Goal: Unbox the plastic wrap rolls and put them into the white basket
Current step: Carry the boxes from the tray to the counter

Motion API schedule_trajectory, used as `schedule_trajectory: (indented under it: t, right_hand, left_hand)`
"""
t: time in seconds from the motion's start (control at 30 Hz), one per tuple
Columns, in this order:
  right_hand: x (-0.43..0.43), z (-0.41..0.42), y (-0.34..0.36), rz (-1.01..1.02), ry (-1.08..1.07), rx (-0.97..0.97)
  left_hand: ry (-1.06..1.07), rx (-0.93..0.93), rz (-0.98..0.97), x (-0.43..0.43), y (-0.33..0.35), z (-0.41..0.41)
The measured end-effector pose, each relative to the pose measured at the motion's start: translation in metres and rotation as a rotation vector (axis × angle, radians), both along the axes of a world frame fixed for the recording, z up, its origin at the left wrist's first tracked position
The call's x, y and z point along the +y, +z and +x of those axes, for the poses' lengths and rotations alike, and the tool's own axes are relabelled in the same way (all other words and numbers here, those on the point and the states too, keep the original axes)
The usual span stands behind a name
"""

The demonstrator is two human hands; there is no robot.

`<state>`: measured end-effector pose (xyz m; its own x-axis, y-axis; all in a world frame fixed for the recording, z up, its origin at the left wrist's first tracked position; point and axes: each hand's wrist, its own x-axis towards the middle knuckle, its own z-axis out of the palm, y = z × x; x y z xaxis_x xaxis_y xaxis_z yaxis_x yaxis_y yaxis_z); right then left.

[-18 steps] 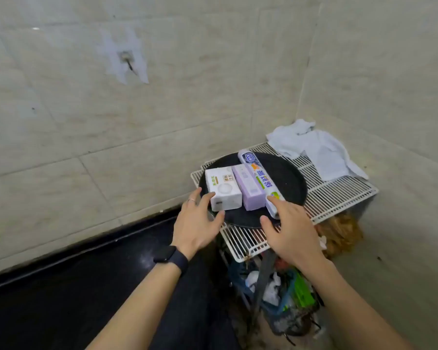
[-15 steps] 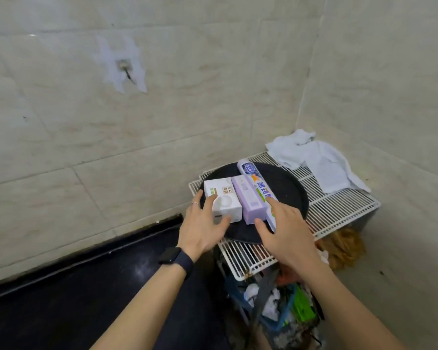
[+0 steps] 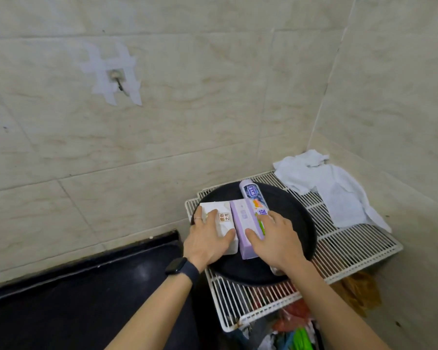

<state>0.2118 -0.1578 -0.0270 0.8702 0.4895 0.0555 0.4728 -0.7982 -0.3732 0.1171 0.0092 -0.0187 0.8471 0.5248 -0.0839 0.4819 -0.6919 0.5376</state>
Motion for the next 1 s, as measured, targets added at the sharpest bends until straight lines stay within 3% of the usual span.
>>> schedule_trajectory:
  t: [0.2,0.5,0.83,1.0]
  right_hand:
    - [-0.003,0.004,-0.012,-0.018,0.042,0.226]
    - [-0.004,0.009,-0.014,-0.062,0.016,0.241]
    - [-0.021,0.019,-0.006,0.181,0.012,0.197]
    - [-0.018,0.032,-0.005,0.334,-0.093,0.352]
  left_hand:
    - [0.067,0.08,0.026,-0.011,-0.004,0.011]
    - [0.206,0.155,-0.062,-0.022,-0.005,0.023]
    - [0.233,0.17,-0.062,-0.022,-0.006,0.024]
    - [0.228,0.17,-0.077,-0.021,-0.005,0.023]
